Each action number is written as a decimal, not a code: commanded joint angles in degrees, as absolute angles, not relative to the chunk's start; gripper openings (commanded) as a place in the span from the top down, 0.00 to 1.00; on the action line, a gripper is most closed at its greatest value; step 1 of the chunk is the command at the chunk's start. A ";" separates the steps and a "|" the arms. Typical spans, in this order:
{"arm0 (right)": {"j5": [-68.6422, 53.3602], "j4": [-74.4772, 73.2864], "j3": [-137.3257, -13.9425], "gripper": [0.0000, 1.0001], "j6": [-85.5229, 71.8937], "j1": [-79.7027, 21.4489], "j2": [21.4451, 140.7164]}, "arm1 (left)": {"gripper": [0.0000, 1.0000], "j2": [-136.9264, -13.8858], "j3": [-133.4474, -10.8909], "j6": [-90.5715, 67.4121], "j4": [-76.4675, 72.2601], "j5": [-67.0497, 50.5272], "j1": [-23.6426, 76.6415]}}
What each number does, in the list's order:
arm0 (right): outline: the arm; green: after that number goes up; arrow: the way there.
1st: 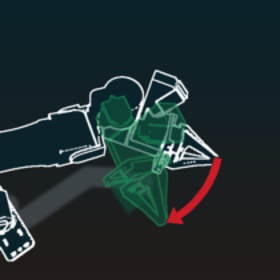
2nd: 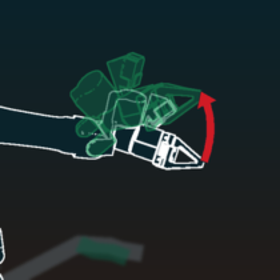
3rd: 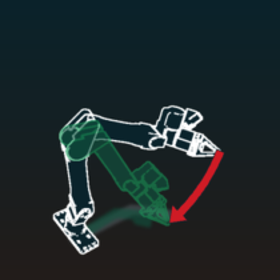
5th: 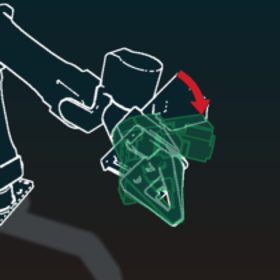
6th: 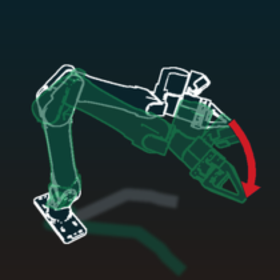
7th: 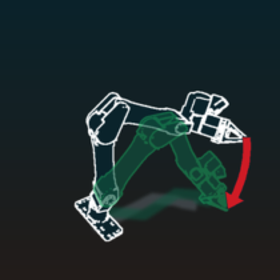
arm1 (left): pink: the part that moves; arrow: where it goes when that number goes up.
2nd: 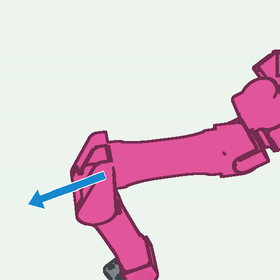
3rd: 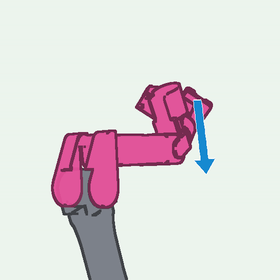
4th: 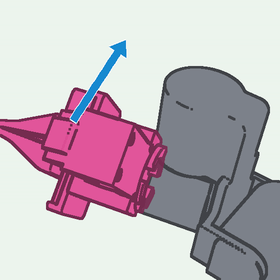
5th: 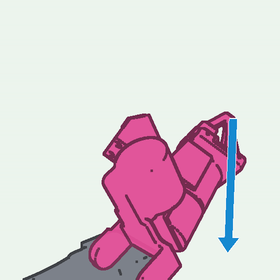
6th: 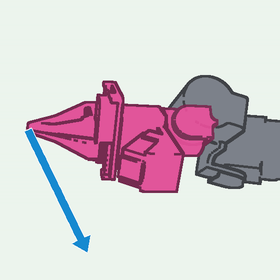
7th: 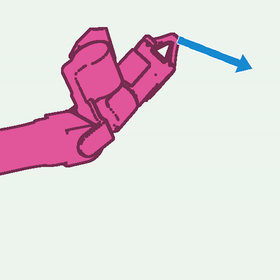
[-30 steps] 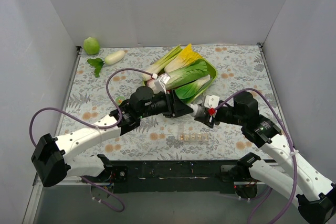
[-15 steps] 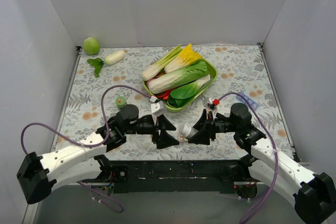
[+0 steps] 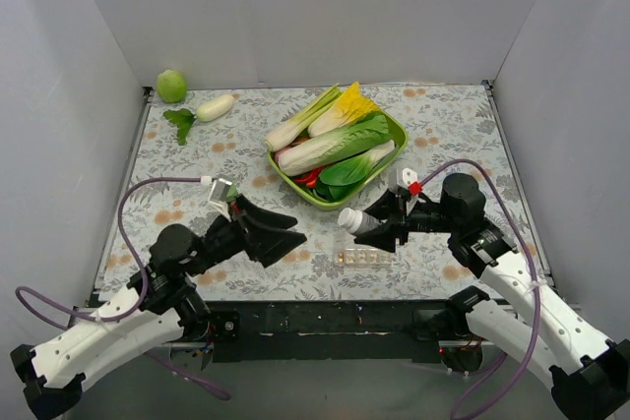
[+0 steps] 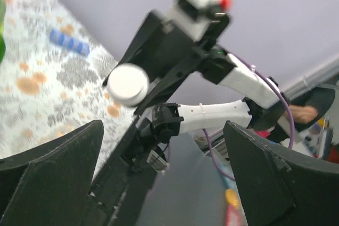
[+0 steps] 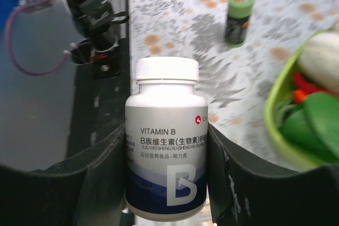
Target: Sort the pills into containers
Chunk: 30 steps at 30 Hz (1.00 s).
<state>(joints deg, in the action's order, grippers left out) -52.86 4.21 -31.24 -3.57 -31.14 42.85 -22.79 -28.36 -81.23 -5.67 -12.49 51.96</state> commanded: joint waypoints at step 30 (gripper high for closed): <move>-27.25 -14.59 -46.41 0.99 42.10 -38.76 44.30 | 0.13 -62.93 -49.40 -110.04 0.45 -8.17 51.77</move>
<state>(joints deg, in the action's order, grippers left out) -27.29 -16.75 -43.53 42.28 -38.61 44.36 -63.22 -47.75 -111.07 0.86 -7.27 51.96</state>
